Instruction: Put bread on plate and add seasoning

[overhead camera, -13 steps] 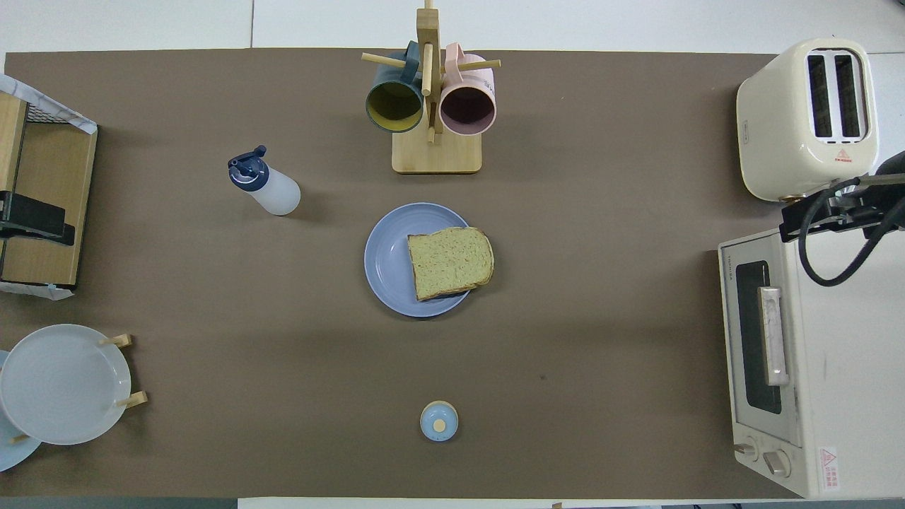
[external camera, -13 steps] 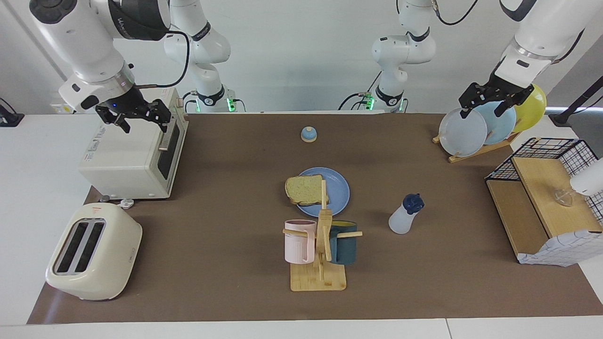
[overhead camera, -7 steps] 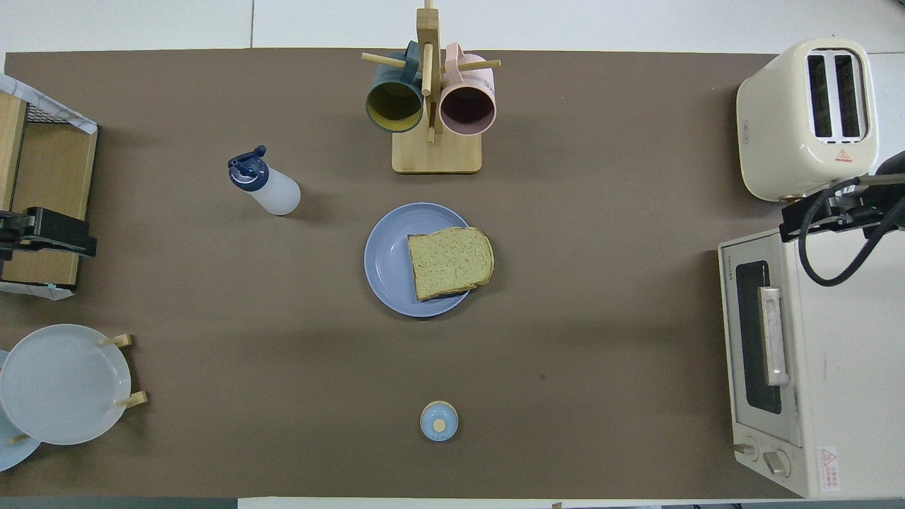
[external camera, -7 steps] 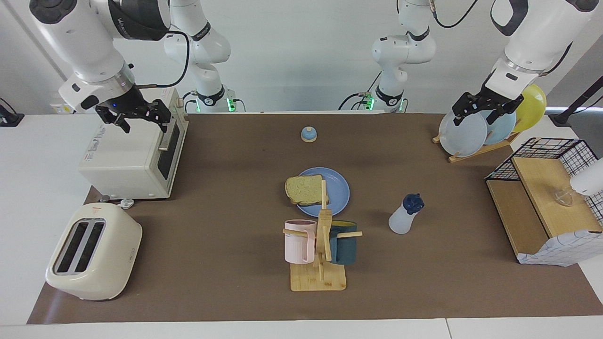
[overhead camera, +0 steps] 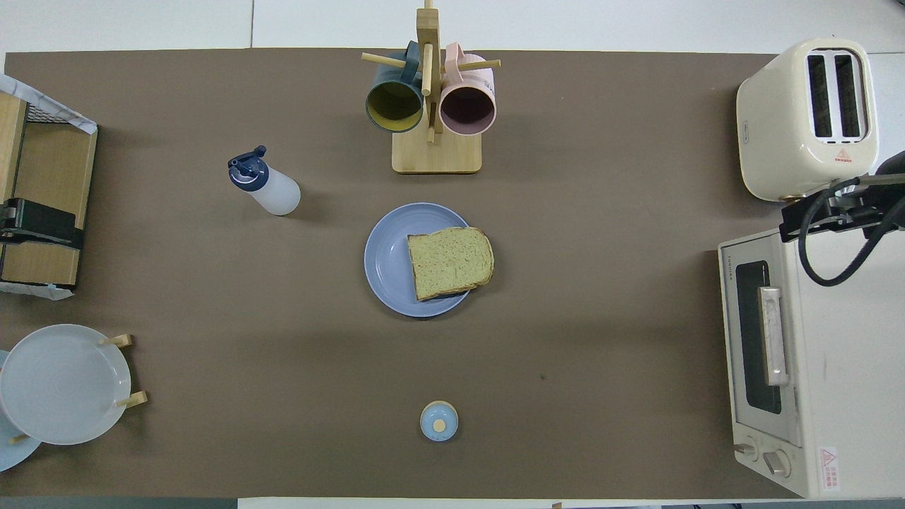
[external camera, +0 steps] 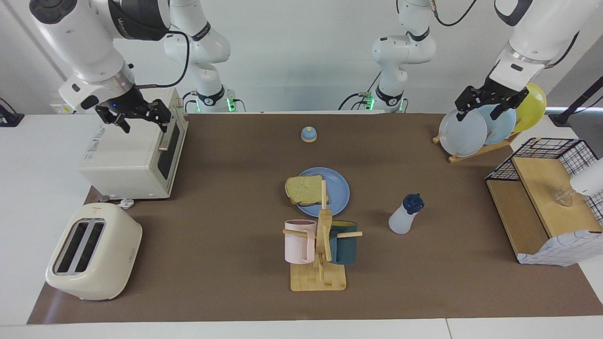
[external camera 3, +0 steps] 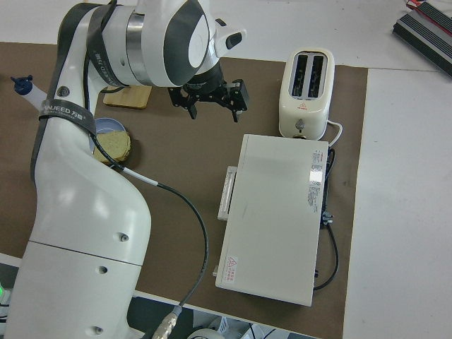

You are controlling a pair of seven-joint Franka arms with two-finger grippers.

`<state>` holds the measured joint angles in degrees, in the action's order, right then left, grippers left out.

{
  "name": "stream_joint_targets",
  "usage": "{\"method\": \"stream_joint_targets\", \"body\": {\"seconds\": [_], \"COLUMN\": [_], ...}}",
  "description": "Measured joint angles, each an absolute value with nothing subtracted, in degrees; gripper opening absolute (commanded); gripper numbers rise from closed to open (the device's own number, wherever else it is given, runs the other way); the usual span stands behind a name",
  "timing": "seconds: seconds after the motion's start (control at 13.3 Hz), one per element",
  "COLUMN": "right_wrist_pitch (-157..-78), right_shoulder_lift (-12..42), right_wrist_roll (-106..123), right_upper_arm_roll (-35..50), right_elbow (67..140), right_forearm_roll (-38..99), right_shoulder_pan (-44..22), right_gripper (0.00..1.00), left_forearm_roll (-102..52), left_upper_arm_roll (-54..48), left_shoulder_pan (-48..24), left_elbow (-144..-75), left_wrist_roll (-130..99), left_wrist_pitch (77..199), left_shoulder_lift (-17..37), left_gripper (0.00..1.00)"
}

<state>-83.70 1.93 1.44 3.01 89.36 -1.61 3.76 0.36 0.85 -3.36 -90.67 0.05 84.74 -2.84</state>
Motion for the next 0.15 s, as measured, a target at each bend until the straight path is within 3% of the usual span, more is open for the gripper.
{"method": "stream_joint_targets", "body": {"seconds": [0.15], "right_wrist_pitch": [-83.7], "right_shoulder_lift": [1.9], "right_wrist_roll": [1.4], "right_upper_arm_roll": [3.0], "right_elbow": [89.4], "right_forearm_roll": [-1.6], "right_shoulder_pan": [3.8], "right_gripper": [1.0], "left_forearm_roll": [0.4], "left_upper_arm_roll": [0.8], "left_shoulder_pan": [-3.4], "left_elbow": [-90.7], "left_wrist_roll": [0.1], "left_wrist_pitch": [84.7], "left_shoulder_lift": [-2.8], "left_gripper": [1.0]}}
